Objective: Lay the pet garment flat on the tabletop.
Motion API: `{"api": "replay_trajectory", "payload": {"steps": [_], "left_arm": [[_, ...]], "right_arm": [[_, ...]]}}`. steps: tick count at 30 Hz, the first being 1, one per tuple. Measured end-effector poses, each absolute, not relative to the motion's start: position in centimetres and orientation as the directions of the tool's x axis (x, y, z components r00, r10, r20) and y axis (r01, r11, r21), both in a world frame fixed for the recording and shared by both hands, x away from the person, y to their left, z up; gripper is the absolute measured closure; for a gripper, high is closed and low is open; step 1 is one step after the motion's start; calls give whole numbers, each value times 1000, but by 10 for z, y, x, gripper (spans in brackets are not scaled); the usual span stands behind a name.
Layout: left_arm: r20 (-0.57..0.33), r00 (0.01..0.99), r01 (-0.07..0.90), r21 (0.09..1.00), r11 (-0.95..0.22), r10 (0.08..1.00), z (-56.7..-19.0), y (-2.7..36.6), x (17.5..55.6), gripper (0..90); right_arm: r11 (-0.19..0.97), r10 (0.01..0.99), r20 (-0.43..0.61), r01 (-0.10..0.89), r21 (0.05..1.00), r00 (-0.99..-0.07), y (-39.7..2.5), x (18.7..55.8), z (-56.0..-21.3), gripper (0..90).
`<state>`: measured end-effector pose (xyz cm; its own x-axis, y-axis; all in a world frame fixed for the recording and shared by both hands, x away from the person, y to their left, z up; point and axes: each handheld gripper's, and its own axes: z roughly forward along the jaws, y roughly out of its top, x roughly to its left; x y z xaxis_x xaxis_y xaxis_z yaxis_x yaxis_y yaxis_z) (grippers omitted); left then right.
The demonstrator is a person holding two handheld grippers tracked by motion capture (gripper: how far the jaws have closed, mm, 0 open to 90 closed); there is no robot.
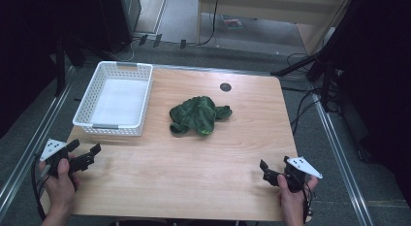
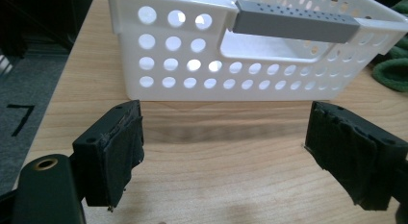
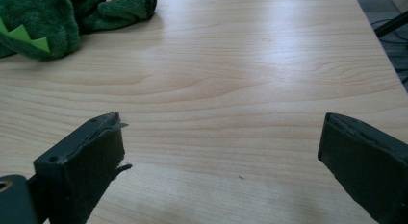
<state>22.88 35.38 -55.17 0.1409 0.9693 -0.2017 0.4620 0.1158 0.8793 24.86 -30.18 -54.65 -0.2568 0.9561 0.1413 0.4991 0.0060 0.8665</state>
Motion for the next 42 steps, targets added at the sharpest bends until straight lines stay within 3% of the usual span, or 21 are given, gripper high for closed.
{"api": "replay_trajectory", "payload": {"steps": [11, 22, 30, 31, 37, 39, 40, 41, 42], "left_arm": [[-197, 133, 466, 877, 114, 971, -552, 353, 233, 135], [-220, 141, 464, 876, 132, 965, -552, 355, 230, 135], [-214, 149, 466, 876, 122, 965, -552, 355, 230, 136], [-213, 151, 467, 876, 120, 965, -552, 355, 230, 136], [-217, 162, 473, 873, 117, 963, -552, 355, 231, 136], [-217, 166, 475, 873, 115, 962, -552, 355, 231, 136], [-208, 169, 469, 877, 107, 963, -552, 354, 230, 136], [-208, 169, 469, 877, 107, 963, -552, 354, 230, 136], [-192, 167, 461, 882, 95, 967, -551, 352, 229, 136]], "right_arm": [[81, 945, 87, 484, 872, -316, -280, 258, -537, 82], [199, 867, 3, 352, 915, -499, -188, 292, -494, 124], [225, 832, 49, 417, 880, -553, -120, 336, -489, 46], [234, 841, 56, 455, 859, -538, -101, 355, -495, 6], [275, 870, 37, 544, 793, -492, -69, 395, -515, 3], [296, 866, 19, 542, 786, -500, -66, 399, -521, 42], [311, 877, -2, 566, 764, -480, -64, 405, -531, 222], [311, 877, -2, 566, 764, -480, -64, 405, -531, 222], [306, 850, 47, 564, 767, -525, -68, 405, -535, 590]]}}
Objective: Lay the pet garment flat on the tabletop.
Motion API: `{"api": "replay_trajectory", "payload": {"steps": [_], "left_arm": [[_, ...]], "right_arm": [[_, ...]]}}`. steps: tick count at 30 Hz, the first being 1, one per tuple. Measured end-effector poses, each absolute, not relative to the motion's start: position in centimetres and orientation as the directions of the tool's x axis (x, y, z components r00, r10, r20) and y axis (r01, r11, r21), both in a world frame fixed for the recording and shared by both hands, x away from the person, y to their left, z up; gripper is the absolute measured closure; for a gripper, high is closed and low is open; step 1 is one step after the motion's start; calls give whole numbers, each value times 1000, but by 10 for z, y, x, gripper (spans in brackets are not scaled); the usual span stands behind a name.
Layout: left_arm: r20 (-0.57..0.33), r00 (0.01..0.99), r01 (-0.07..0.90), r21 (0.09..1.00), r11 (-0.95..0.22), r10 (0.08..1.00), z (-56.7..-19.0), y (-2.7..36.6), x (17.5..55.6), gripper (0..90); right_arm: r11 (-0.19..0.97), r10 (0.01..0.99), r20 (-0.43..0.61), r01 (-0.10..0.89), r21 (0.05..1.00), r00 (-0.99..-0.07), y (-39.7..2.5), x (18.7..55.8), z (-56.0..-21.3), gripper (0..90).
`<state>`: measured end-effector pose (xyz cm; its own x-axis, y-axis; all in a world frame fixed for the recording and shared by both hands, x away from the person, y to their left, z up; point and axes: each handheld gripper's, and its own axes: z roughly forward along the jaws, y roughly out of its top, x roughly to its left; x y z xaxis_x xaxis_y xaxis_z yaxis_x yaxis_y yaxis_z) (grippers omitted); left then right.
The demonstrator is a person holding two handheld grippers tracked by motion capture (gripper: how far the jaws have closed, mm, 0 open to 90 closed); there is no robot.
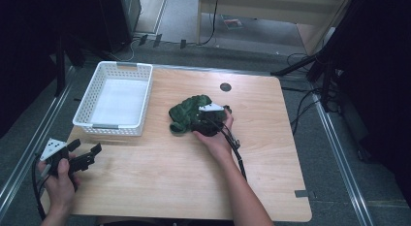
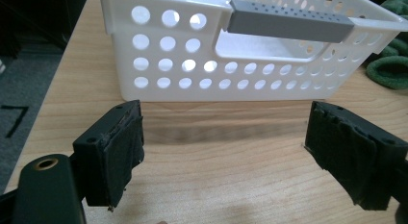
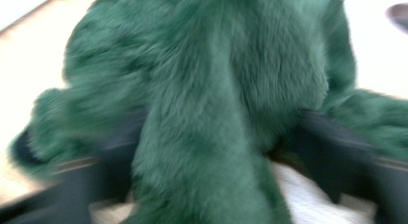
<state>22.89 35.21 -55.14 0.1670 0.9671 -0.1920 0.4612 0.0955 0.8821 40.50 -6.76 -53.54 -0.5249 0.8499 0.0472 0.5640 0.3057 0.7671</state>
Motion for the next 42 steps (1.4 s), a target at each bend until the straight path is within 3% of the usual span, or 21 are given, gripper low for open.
{"api": "replay_trajectory", "payload": {"steps": [1, 2, 3, 6, 10, 19, 24, 28, 30, 33, 34, 36, 39, 42], "left_arm": [[-192, 167, 461, 882, 95, 967, -551, 352, 229, 136], [-157, 176, 461, 885, 60, 972, -549, 349, 228, 140], [-157, 176, 461, 885, 60, 972, -549, 349, 228, 140], [-176, 228, 458, 887, 54, 958, -541, 341, 226, 140], [-229, 324, 434, 898, 71, 918, -515, 311, 231, 140], [-240, 545, 382, 924, 16, 804, -469, 233, 257, 143], [-229, 664, 391, 918, -69, 712, -467, 198, 252, 143], [-194, 729, 364, 922, -131, 656, -472, 177, 243, 140], [-149, 801, 300, 938, -174, 579, -478, 160, 236, 133], [-133, 835, 291, 930, -223, 534, -488, 150, 237, 137], [-128, 832, 300, 922, -244, 540, -493, 148, 238, 163], [-121, 783, 344, 902, -262, 611, -501, 147, 242, 379], [-216, 732, 432, 880, -196, 646, -508, 157, 251, 663], [-233, 723, 448, 875, -185, 650, -510, 164, 254, 820]], "right_arm": [[306, 850, 47, 564, 767, -525, -68, 405, -535, 590], [272, 840, 85, 552, 789, -535, -73, 401, -533, 749], [255, 837, 93, 534, 806, -540, -76, 396, -529, 795], [219, 830, 95, 479, 850, -549, -84, 382, -514, 841], [210, 806, 89, 422, 882, -586, -91, 359, -485, 843], [197, 765, 90, 364, 910, -638, -101, 302, -432, 827], [205, 740, 88, 348, 915, -667, -107, 268, -410, 814], [170, 705, 154, 376, 911, -692, -108, 254, -400, 810], [185, 680, 170, 391, 902, -713, -101, 248, -397, 798], [189, 649, 184, 391, 901, -738, -92, 250, -402, 709], [182, 659, 190, 399, 899, -728, -90, 252, -405, 654], [144, 676, 224, 423, 895, -702, -91, 259, -412, 589], [66, 661, 310, 464, 883, -684, -100, 268, -418, 615], [43, 650, 317, 451, 892, -691, -107, 270, -416, 620]]}}
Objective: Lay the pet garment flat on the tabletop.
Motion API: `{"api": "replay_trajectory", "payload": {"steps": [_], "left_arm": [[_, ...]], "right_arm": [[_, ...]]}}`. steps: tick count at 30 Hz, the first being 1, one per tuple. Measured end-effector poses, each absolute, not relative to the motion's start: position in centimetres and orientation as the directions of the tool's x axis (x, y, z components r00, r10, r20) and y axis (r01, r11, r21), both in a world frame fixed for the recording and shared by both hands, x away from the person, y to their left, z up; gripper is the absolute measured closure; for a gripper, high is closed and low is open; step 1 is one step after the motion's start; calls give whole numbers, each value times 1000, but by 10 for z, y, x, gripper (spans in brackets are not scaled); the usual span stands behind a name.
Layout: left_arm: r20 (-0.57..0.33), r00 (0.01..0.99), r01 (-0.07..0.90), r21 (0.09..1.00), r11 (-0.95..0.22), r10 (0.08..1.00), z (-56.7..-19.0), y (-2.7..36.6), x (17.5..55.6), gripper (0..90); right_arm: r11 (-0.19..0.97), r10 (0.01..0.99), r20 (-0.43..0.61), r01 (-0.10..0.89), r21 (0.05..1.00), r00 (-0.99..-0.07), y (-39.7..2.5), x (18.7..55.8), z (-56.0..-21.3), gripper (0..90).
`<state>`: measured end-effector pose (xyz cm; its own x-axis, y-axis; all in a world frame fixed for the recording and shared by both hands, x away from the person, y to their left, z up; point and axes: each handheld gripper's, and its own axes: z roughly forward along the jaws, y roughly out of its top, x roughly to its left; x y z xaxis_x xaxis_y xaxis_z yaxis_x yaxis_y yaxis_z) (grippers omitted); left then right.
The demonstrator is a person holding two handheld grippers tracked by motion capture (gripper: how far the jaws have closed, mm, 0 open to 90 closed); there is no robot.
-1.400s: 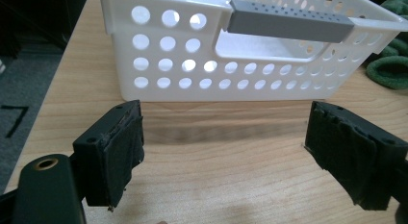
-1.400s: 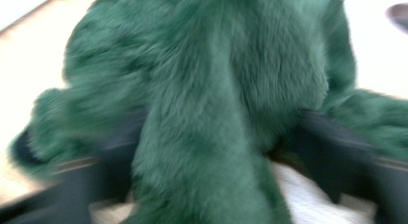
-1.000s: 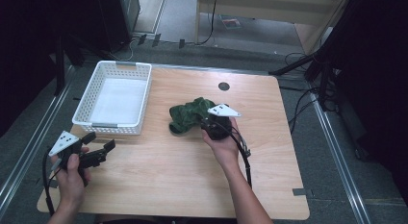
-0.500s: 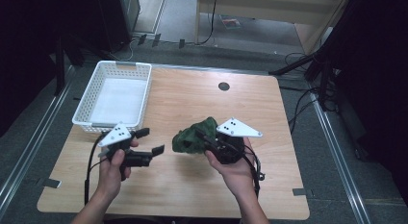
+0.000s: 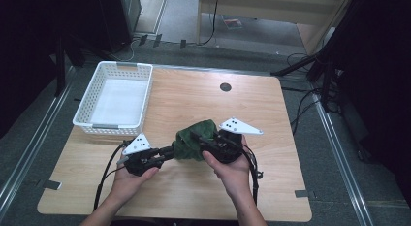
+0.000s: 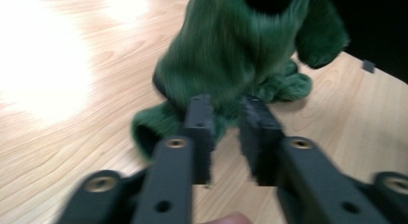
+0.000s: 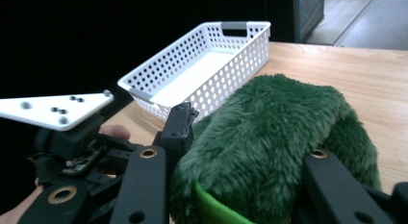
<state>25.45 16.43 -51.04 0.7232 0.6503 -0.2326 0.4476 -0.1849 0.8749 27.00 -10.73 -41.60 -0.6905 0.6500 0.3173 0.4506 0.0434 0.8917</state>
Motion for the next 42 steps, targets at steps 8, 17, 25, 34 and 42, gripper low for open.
{"api": "replay_trajectory", "payload": {"steps": [8, 17, 25, 34, 42], "left_arm": [[-113, 731, 354, 906, -232, 673, -506, 155, 252, 365], [-41, 800, 226, 945, -237, 598, -494, 143, 245, 754], [-244, 882, 360, 901, -243, 404, -493, 136, 252, 843], [-365, 751, 575, 771, -274, 550, -534, 149, 277, 861], [-392, 667, 650, 722, -237, 634, -544, 152, 283, 637]], "right_arm": [[78, 584, 319, 442, 894, -747, -107, 265, -411, 703], [108, 526, 285, 395, 912, -801, -107, 241, -391, 716], [103, 747, 144, 328, 939, -649, -127, 248, -384, 487], [-66, 837, 330, 519, 853, -436, -178, 302, -441, 416], [119, 747, 306, 571, 812, -591, -157, 300, -461, 393]]}}
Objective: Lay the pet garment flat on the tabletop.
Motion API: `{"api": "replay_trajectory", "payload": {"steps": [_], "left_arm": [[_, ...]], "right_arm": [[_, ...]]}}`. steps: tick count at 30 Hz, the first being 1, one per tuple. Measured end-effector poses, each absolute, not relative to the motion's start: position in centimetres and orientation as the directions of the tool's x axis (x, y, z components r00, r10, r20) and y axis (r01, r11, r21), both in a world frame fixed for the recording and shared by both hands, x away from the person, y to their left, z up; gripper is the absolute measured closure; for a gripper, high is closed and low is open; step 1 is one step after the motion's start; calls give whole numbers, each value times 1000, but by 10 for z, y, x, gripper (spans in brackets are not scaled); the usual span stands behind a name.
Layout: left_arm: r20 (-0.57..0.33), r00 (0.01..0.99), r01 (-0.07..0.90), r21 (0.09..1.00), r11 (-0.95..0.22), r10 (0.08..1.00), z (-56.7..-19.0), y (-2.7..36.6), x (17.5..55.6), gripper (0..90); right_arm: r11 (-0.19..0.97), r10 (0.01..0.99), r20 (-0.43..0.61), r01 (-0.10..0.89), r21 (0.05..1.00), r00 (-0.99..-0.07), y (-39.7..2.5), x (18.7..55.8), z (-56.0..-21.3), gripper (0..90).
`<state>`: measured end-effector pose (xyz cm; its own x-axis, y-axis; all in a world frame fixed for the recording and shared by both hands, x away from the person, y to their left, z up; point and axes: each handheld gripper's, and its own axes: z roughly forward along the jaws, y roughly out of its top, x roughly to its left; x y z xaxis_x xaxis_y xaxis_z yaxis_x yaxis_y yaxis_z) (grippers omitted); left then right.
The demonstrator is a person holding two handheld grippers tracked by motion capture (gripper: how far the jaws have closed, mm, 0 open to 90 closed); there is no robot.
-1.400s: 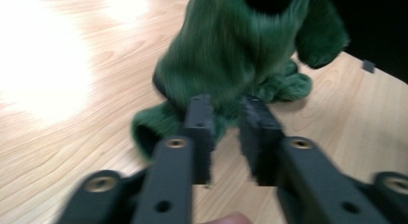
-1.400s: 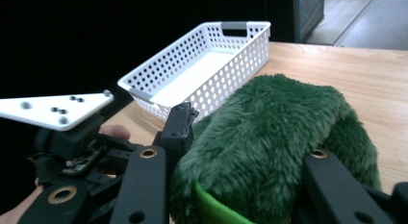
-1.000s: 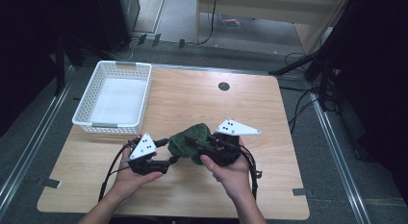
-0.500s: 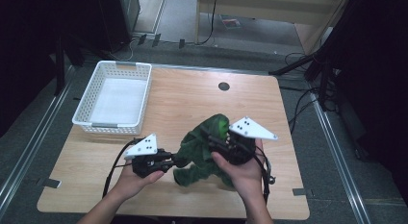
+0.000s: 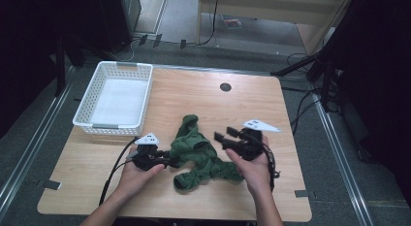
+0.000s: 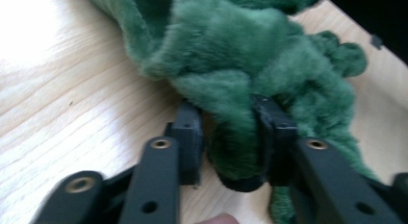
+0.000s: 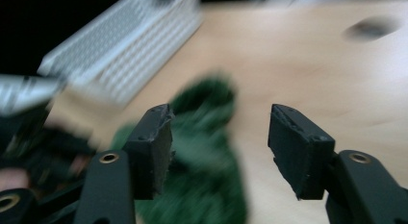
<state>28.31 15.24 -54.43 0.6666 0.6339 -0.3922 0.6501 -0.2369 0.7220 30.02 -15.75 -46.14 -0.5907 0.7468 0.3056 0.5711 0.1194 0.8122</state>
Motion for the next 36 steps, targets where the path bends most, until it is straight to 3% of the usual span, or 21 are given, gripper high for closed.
{"api": "replay_trajectory", "payload": {"steps": [2, 4, 5, 8, 12, 17, 20, 21, 22, 25, 29, 32, 33, 35, 36], "left_arm": [[-409, 681, 652, 716, -249, 607, -545, 152, 283, 772], [-421, 701, 647, 714, -266, 576, -545, 152, 282, 838], [-416, 721, 638, 712, -295, 555, -544, 148, 280, 845], [-418, 723, 638, 710, -299, 550, -545, 148, 280, 826], [-435, 727, 643, 703, -303, 531, -546, 149, 282, 789], [-440, 754, 629, 699, -340, 488, -546, 147, 281, 763], [-423, 793, 593, 701, -396, 438, -545, 143, 280, 682], [-408, 801, 581, 707, -403, 438, -543, 142, 280, 682], [-408, 799, 580, 715, -390, 441, -541, 143, 282, 637], [-435, 798, 585, 727, -360, 418, -537, 150, 284, 613], [-433, 794, 583, 740, -335, 427, -534, 157, 285, 594], [-440, 780, 597, 735, -320, 445, -535, 161, 286, 589], [-442, 767, 613, 720, -325, 465, -537, 162, 288, 584], [-442, 761, 618, 717, -322, 475, -538, 162, 288, 574], [-430, 754, 620, 715, -322, 496, -540, 163, 289, 565]], "right_arm": [[198, 725, 285, 585, 787, -628, -133, 302, -486, 358], [236, 713, 285, 603, 762, -640, -123, 304, -499, 338], [283, 711, 256, 600, 748, -654, -116, 304, -508, 358], [348, 722, 195, 592, 727, -664, -114, 304, -524, 547], [260, 733, 309, 670, 696, -606, -134, 303, -535, 703], [258, 743, 329, 703, 663, -583, -146, 288, -535, 729], [305, 738, 280, 675, 672, -613, -156, 267, -525, 490], [305, 738, 280, 675, 672, -613, -156, 267, -525, 490], [282, 731, 277, 645, 710, -624, -162, 263, -510, 426], [214, 735, 264, 584, 783, -624, -165, 268, -481, 423], [259, 770, 149, 517, 816, -621, -141, 285, -457, 446], [296, 766, 139, 536, 791, -628, -119, 302, -461, 434], [388, 773, 91, 581, 715, -627, -90, 322, -480, 405], [436, 782, 33, 584, 685, -622, -80, 329, -490, 395], [501, 785, -58, 577, 645, -617, -64, 335, -505, 355]]}}
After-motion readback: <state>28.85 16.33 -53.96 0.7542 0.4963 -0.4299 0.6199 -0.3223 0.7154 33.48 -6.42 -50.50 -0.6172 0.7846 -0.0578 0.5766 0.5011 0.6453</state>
